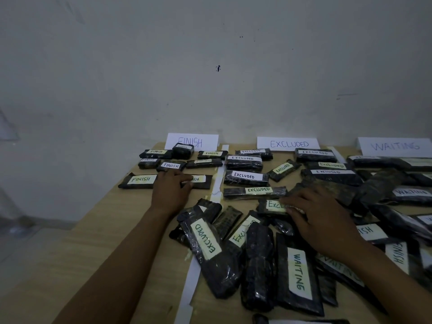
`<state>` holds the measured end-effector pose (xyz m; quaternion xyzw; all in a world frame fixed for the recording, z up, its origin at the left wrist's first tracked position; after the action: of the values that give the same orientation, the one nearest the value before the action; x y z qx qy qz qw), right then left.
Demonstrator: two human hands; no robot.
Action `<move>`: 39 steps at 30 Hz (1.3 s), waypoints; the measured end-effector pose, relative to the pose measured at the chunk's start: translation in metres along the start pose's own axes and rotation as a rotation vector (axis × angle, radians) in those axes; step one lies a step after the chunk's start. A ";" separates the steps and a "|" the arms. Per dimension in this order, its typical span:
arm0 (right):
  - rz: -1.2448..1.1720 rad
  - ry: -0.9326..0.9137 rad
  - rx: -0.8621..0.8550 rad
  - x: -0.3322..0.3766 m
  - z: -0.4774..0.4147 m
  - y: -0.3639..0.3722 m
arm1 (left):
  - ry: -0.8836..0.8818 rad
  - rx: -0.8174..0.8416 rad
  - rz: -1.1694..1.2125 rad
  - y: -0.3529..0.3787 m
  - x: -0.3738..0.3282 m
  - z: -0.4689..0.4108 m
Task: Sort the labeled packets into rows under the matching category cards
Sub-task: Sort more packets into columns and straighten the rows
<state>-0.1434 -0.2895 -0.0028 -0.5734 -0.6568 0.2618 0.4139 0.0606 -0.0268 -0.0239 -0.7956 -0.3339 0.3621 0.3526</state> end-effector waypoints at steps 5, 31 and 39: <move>0.006 -0.005 -0.014 0.002 0.000 -0.002 | -0.021 0.006 0.002 0.000 0.003 -0.001; 0.013 0.030 0.025 0.000 0.000 0.000 | 0.200 0.438 0.127 0.014 -0.123 0.044; 0.012 0.030 0.025 0.001 -0.001 0.000 | 0.063 0.449 0.442 0.019 -0.115 0.040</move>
<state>-0.1430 -0.2887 -0.0018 -0.5761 -0.6437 0.2638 0.4292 -0.0255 -0.1143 -0.0196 -0.7621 -0.0536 0.4696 0.4424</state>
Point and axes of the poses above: each hand's wrist, its own z-axis away from the middle knuckle, its own y-axis out of the palm, x = y × z, the point moved 10 cm from there along -z, towards the middle knuckle, and after that the axes turned 8 degrees about y, right-handed, at the moved point
